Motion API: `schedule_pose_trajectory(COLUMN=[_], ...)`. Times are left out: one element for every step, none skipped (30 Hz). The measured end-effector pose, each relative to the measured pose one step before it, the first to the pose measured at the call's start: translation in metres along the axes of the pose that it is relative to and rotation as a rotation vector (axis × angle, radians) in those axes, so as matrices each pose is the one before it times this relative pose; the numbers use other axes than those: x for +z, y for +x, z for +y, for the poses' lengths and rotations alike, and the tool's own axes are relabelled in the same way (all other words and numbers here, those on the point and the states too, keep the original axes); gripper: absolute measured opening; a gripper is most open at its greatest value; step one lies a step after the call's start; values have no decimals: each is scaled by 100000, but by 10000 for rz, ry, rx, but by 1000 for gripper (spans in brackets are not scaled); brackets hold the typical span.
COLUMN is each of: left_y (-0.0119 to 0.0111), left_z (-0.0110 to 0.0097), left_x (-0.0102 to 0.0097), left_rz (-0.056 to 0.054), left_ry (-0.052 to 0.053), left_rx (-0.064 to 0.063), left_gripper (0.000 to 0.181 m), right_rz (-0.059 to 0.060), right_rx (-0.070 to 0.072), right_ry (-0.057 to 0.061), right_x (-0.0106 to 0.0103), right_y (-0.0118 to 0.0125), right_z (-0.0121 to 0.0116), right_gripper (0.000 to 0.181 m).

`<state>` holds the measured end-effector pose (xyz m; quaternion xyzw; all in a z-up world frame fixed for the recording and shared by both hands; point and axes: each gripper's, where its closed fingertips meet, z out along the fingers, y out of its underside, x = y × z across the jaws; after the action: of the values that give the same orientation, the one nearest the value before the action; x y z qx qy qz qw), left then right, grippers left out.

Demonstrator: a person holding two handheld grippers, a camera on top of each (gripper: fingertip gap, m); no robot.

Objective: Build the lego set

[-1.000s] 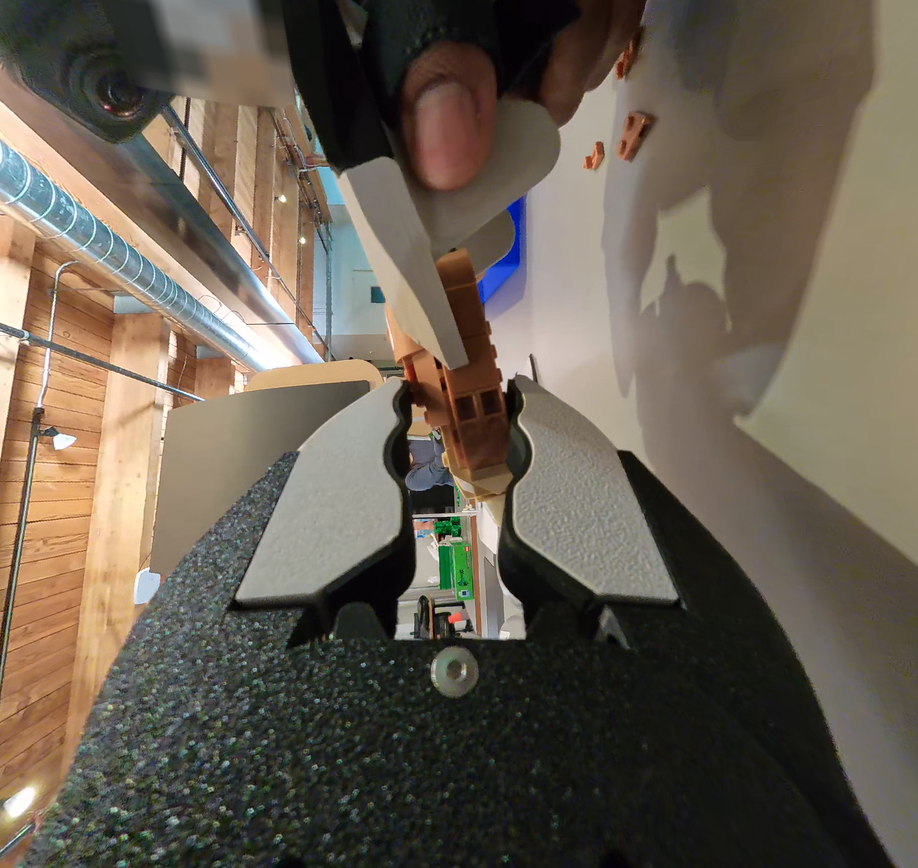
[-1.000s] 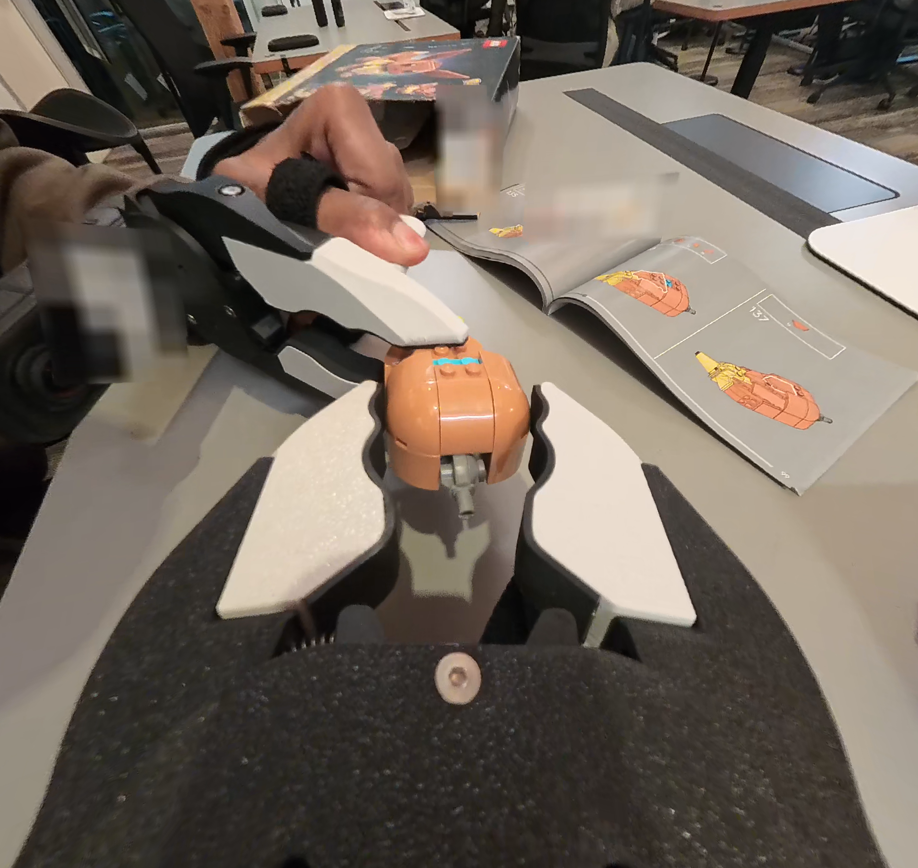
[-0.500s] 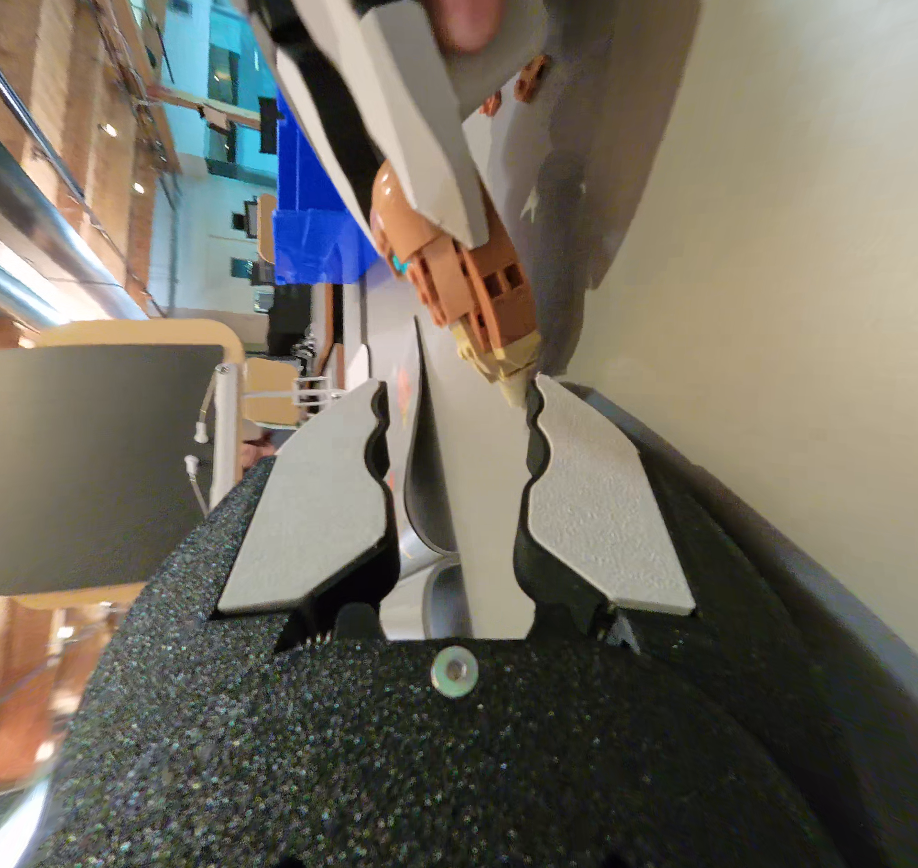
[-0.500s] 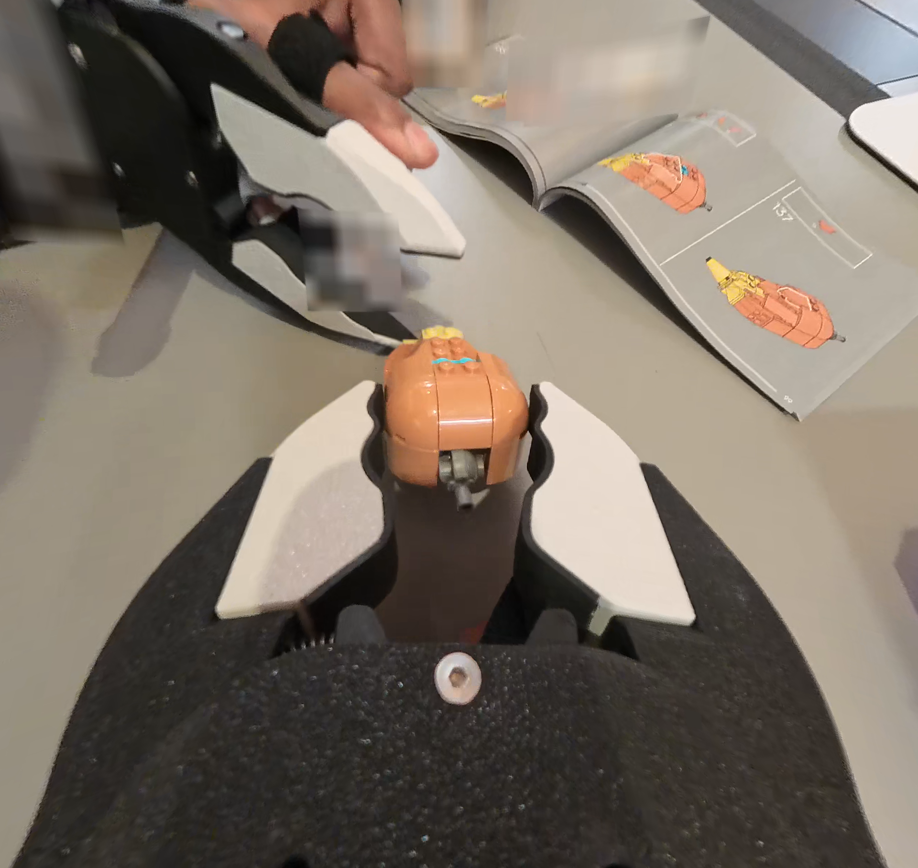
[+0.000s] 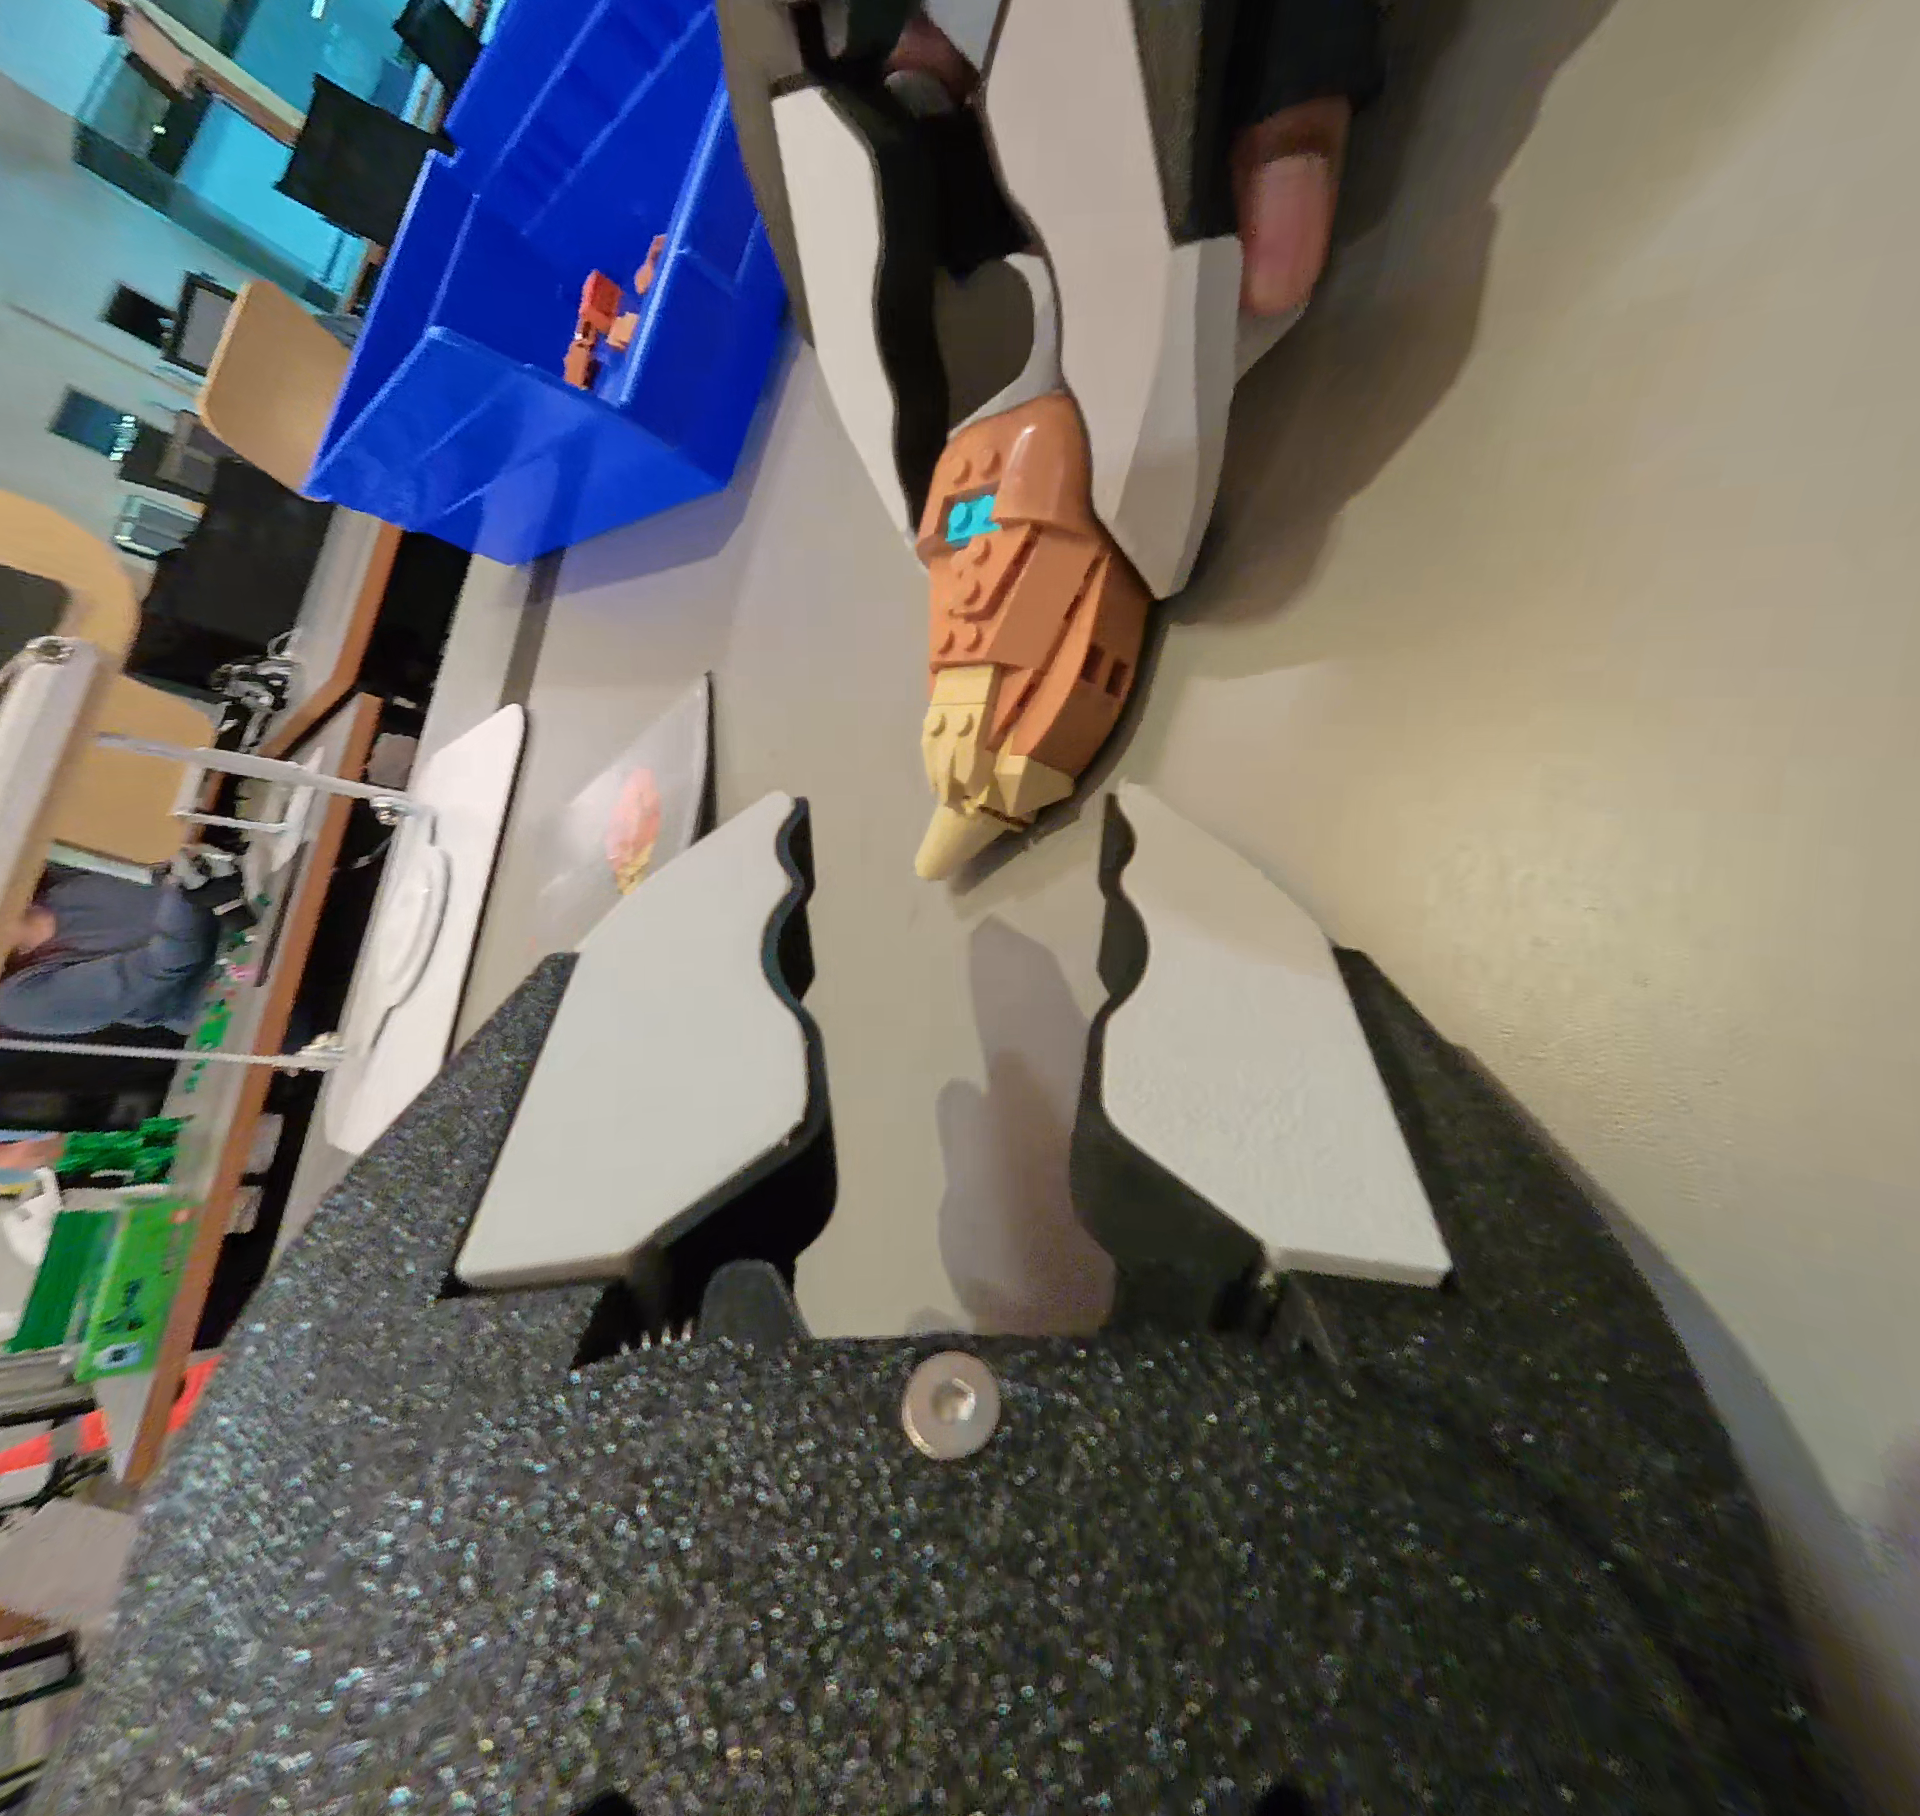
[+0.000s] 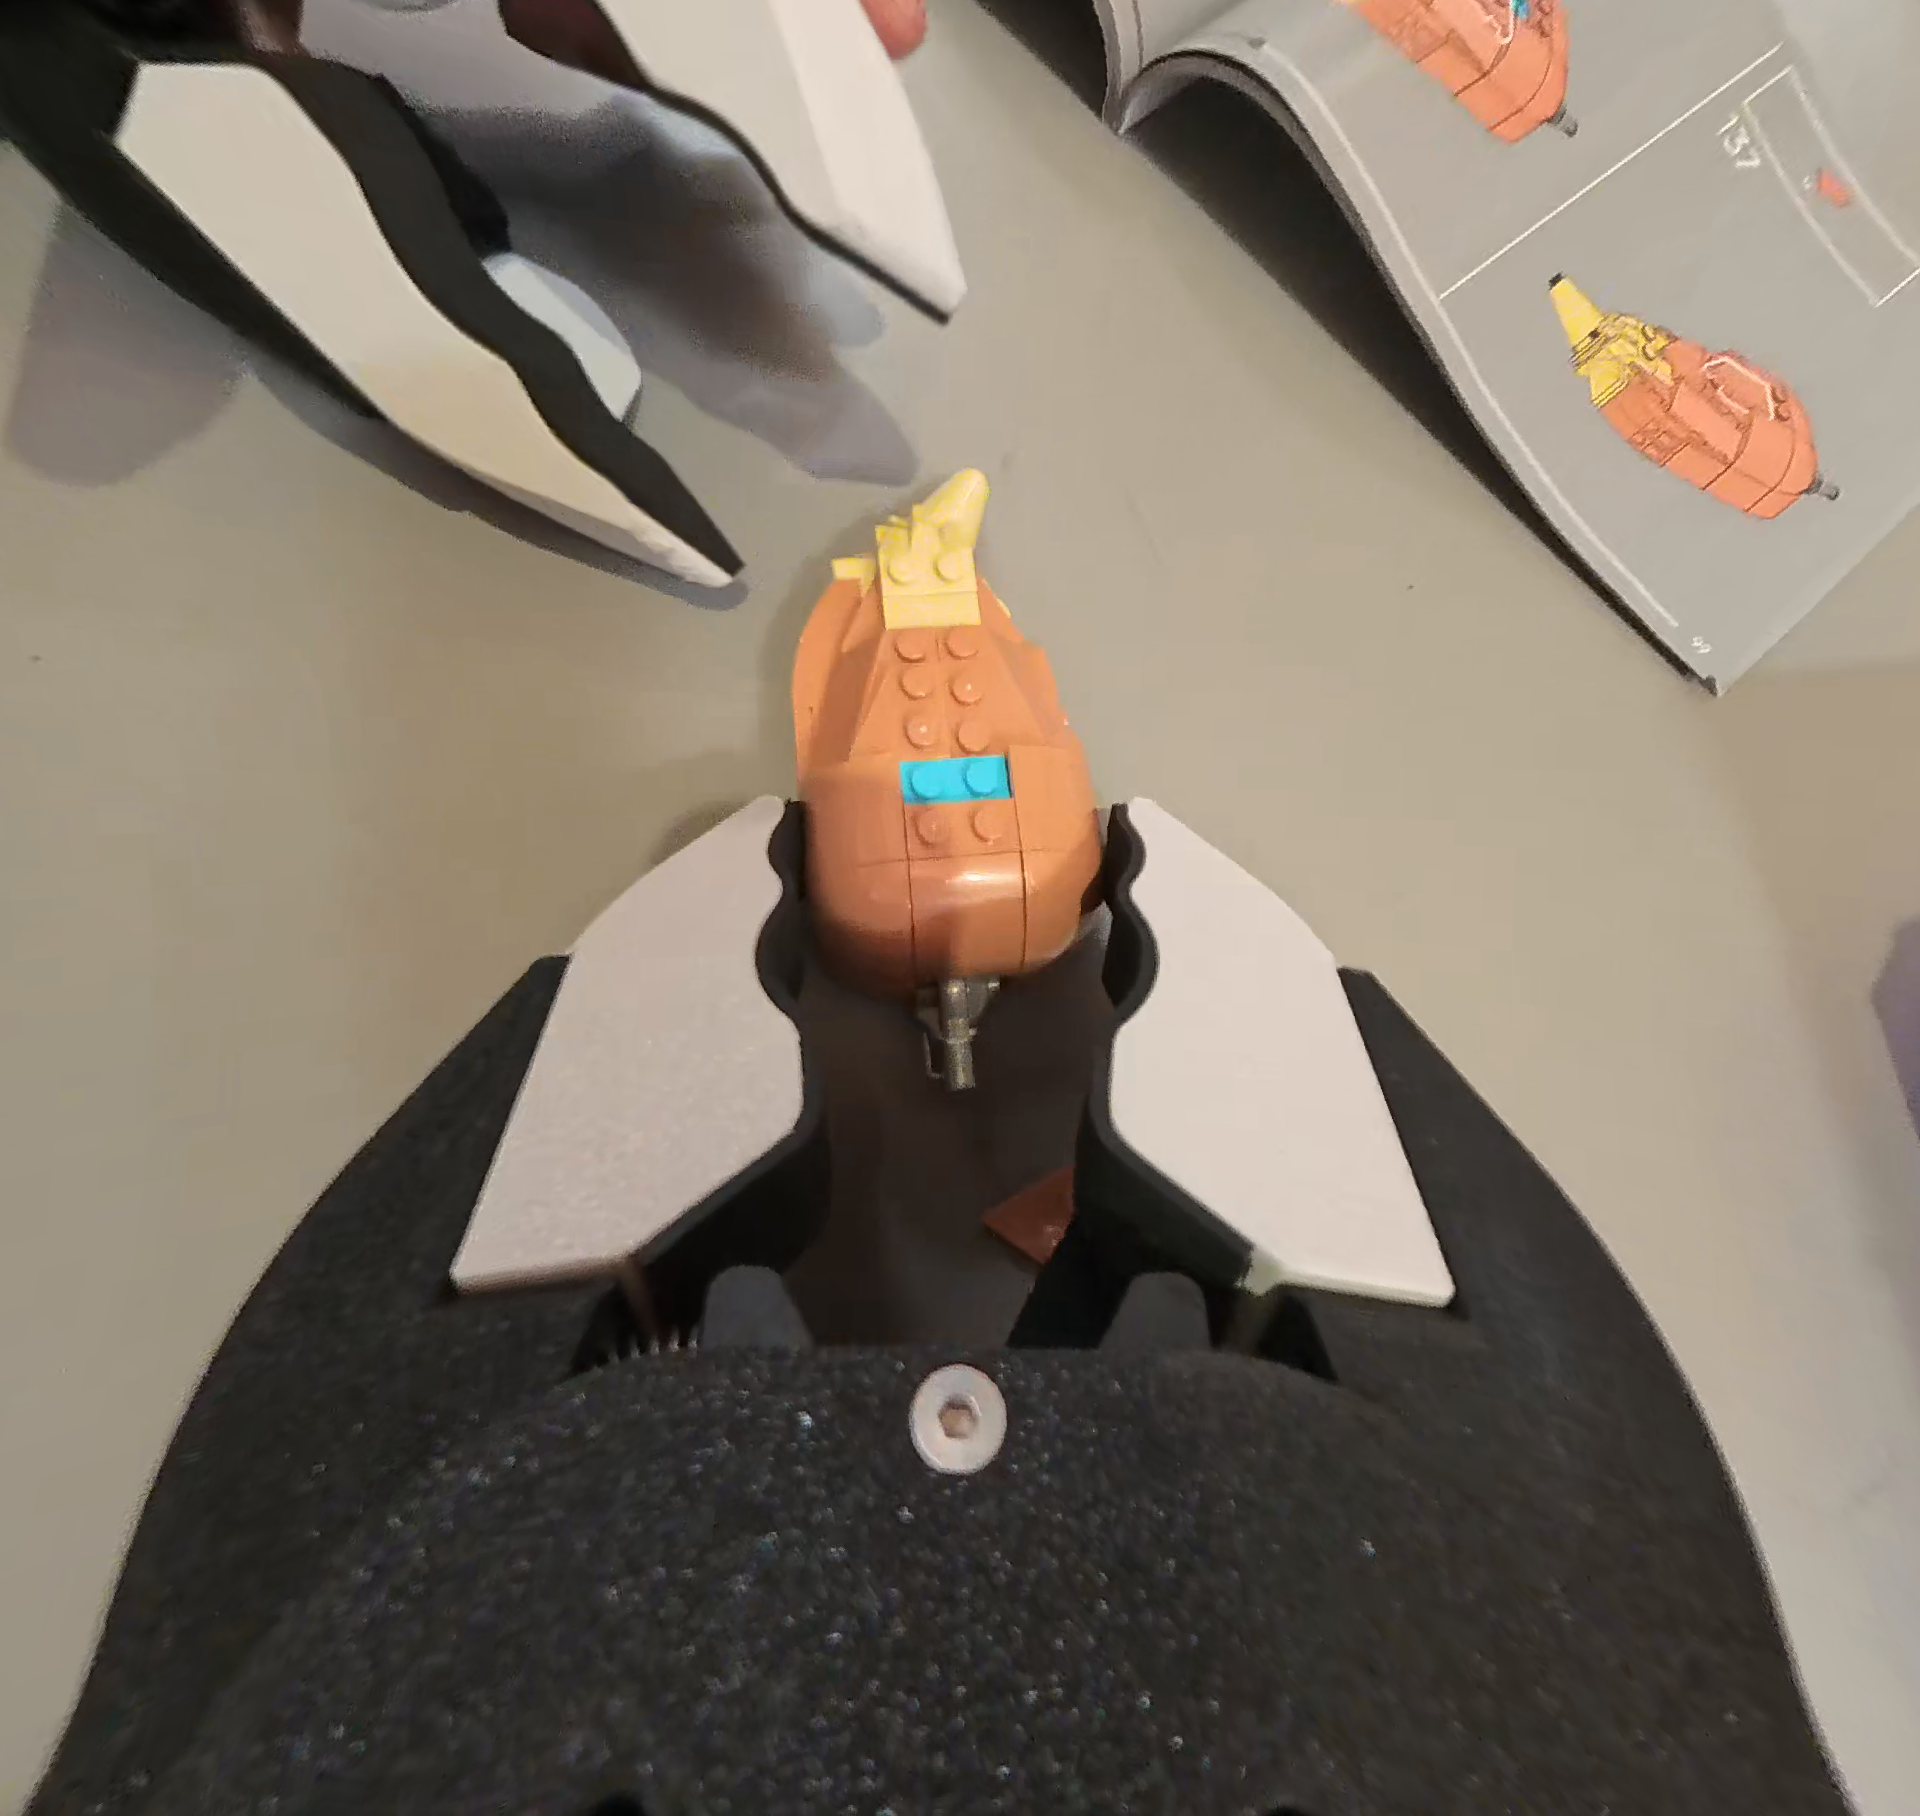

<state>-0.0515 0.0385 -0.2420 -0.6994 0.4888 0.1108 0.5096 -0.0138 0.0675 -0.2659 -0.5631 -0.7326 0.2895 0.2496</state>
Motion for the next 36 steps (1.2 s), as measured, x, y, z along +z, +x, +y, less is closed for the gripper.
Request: schedule_pose_trajectory(left_y=[139,41,23,-16,-26,-10,-58,-89,-38,-8,7,14,45,130,114,60,44,-15,-63,-84,-102,-84,-51,-88,-54,-40,-17,36,106,183,181,201,253,240,146,105], left_z=[-54,-16,22,59,98,92,144,171,140,122,123,122,79,1,-33,-35,-86,-129,-106,-29,16,42,60,41,11,-37,-82,-86,-67,-60,-7,47,50,2,-84,-157], left_x=[36,-14,-47,-66,-76,-111,-116,-124,-127,-120,-99,-78,-59,-51,-67,-59,-65,-66,-65,-48,-75,-83,-101,-140,-140,-139,-121,-100,-81,-75,-67,-49,-48,-22,-7,-5], left_rz=[96,30,19,-8,-6,19,-10,-29,2,41,54,64,88,135,112,79,69,33,12,20,11,27,45,17,35,37,44,69,104,138,113,112,139,118,43,23], left_ry=[10,0,1,-10,-17,-9,-40,-68,-26,-29,-38,-46,-32,12,23,24,53,103,109,80,64,52,38,26,33,43,52,34,18,20,-2,-35,-30,-6,27,75], left_rx=[-83,-77,-67,-83,-105,-114,-92,-82,-99,-97,-112,-120,-121,-120,-105,-98,-90,-96,-124,-139,-142,-142,-123,-99,-94,-85,-73,-57,-36,-9,23,34,25,0,-8,-9], left_gripper=[52,52,52,52,52,52,53,54,54,54,54,54,55,55,55,55,55,55,55,55,55,56,56,56,56,56,56,56,56,56,56,56,56,56,56,56], right_rz=[12,30,74,54,39,67,99,54,-23,-68,-99,-101,-74,-72,-122,-197,-296,-317,-118,140,250,268,231,212,220,271,304,238,152,100,34,3,0,-99,-102,-35], right_rx=[62,26,46,94,83,100,111,90,94,122,145,181,206,210,186,120,42,-8,-28,-80,-119,-60,45,138,173,178,182,183,155,77,-33,-121,-126,-155,-213,-247], right_ry=[-119,-124,-36,-63,-53,-64,-66,-68,-43,21,49,24,44,62,68,87,104,104,74,34,38,69,79,90,75,20,-5,-10,-63,-143,-191,-130,-112,-156,-145,-76], right_x=[102,107,40,59,57,44,11,-33,-115,-201,-250,-226,-227,-229,-177,-110,-29,32,-19,-206,-421,-619,-739,-793,-809,-756,-647,-496,-311,-156,-29,76,151,181,129,102], right_y=[-39,-56,-3,-44,-101,-106,-114,-230,-383,-461,-510,-491,-427,-418,-506,-654,-840,-874,-511,-13,285,483,615,743,892,1081,1238,1195,1051,852,561,356,270,30,-142,-158], right_z=[135,112,-41,-31,-38,-35,0,45,77,56,70,164,175,169,145,62,-9,-66,-55,11,69,145,251,340,424,542,560,474,413,402,377,215,120,89,13,-127], right_gripper=[56,56,56,56,56,56,56,56,56,56,56,56,56,56,57,58,57,54,53,54,55,55,55,55,55,54,54,52,51,50,49,48,47,45,44,42])
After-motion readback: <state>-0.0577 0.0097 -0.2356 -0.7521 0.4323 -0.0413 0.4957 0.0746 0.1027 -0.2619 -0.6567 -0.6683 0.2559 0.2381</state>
